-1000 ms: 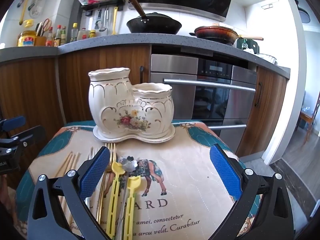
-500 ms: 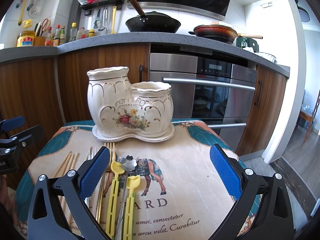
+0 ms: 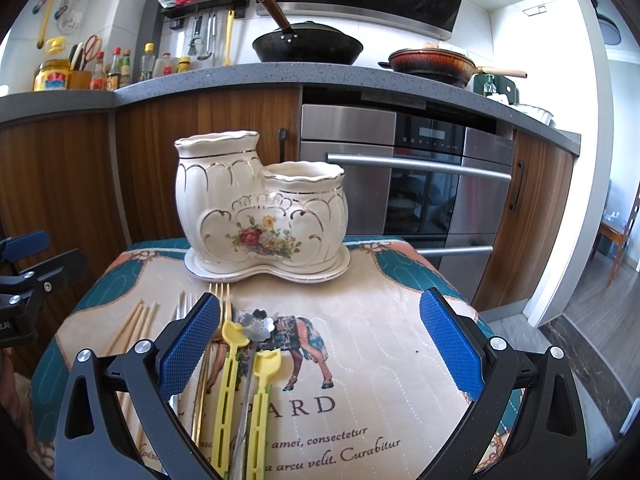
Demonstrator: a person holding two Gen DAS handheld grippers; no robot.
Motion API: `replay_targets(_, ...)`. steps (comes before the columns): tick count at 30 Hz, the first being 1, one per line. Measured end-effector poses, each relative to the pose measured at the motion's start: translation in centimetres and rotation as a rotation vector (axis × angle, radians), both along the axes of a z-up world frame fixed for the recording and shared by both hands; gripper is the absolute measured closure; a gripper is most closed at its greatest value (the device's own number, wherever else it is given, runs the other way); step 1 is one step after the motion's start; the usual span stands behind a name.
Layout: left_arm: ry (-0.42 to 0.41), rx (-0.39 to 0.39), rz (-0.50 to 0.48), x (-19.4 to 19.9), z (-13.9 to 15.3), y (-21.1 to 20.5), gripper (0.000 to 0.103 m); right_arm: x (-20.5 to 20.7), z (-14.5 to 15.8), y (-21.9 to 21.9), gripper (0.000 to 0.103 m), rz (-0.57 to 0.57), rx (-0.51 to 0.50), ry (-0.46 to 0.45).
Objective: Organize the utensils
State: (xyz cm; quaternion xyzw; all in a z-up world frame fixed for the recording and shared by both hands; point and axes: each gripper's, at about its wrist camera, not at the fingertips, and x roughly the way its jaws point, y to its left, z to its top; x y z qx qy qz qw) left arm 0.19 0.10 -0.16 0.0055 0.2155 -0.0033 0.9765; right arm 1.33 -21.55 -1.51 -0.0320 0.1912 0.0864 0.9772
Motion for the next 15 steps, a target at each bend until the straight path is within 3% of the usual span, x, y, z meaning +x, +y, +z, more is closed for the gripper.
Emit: replay_targets(15,0.007,-0.004,-0.001,0.00,-0.29,0.05,0.005,0.28,-0.51,0.22,0.004,0.002,-0.005,0.008)
